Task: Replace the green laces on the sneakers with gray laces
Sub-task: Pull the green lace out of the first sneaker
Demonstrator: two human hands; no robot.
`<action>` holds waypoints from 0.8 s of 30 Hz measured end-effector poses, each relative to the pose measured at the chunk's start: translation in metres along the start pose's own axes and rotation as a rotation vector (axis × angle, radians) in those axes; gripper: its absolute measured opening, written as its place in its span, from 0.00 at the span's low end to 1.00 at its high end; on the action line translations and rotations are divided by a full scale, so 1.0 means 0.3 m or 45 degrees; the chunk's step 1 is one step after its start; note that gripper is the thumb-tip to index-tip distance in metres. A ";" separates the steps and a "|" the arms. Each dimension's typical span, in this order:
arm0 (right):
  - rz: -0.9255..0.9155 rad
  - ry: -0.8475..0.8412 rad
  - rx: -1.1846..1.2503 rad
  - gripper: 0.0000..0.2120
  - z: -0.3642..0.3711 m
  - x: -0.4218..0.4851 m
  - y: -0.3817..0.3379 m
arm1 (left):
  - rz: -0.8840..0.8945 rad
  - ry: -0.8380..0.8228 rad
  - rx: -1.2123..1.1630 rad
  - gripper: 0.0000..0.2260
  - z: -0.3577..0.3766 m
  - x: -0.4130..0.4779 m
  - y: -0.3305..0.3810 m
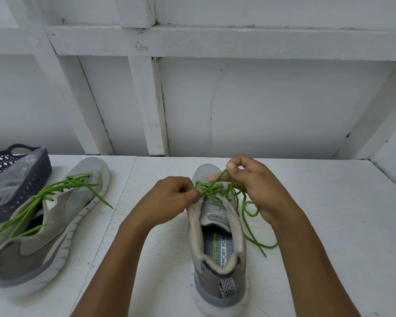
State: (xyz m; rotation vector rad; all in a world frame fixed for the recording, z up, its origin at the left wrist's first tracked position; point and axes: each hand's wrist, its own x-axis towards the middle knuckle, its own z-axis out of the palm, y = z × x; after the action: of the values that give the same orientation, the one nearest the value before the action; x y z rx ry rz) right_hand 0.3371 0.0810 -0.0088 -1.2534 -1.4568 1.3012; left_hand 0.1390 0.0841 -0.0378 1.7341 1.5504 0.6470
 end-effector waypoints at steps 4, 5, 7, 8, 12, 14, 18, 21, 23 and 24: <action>-0.015 0.040 0.180 0.12 -0.014 0.001 -0.001 | 0.041 0.046 0.016 0.11 -0.007 -0.004 0.001; -0.018 0.055 0.220 0.12 -0.017 0.001 -0.004 | 0.053 0.061 0.019 0.10 -0.008 -0.006 0.001; -0.021 0.096 0.295 0.12 -0.023 0.000 -0.010 | 0.069 0.082 0.000 0.09 -0.010 -0.006 -0.005; -0.016 0.115 0.320 0.12 -0.026 -0.002 -0.010 | 0.077 0.083 -0.017 0.08 -0.010 -0.005 -0.008; -0.004 0.203 0.119 0.11 -0.042 -0.017 -0.018 | 0.103 0.037 -0.094 0.10 -0.008 -0.006 -0.007; -0.015 0.201 -0.103 0.10 -0.051 -0.024 -0.018 | 0.127 0.018 -0.067 0.13 -0.007 -0.009 0.000; 0.045 0.011 -0.596 0.13 -0.060 -0.035 -0.005 | 0.163 -0.017 -0.034 0.14 -0.002 -0.009 -0.006; 0.130 -0.102 -0.763 0.16 -0.056 -0.034 0.004 | 0.159 -0.023 -0.034 0.14 0.000 -0.005 -0.012; 0.112 -0.125 -0.749 0.17 -0.059 -0.032 0.006 | 0.159 -0.025 -0.033 0.14 0.001 -0.003 -0.014; 0.094 -0.130 -0.715 0.17 -0.059 -0.033 0.006 | 0.158 -0.027 -0.031 0.14 0.001 -0.003 -0.015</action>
State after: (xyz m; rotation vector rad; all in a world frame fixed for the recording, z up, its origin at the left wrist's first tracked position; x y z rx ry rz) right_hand 0.3565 0.0747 -0.0074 -1.6246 -1.9493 1.0443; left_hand 0.1363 0.0833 -0.0414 1.8238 1.4231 0.7045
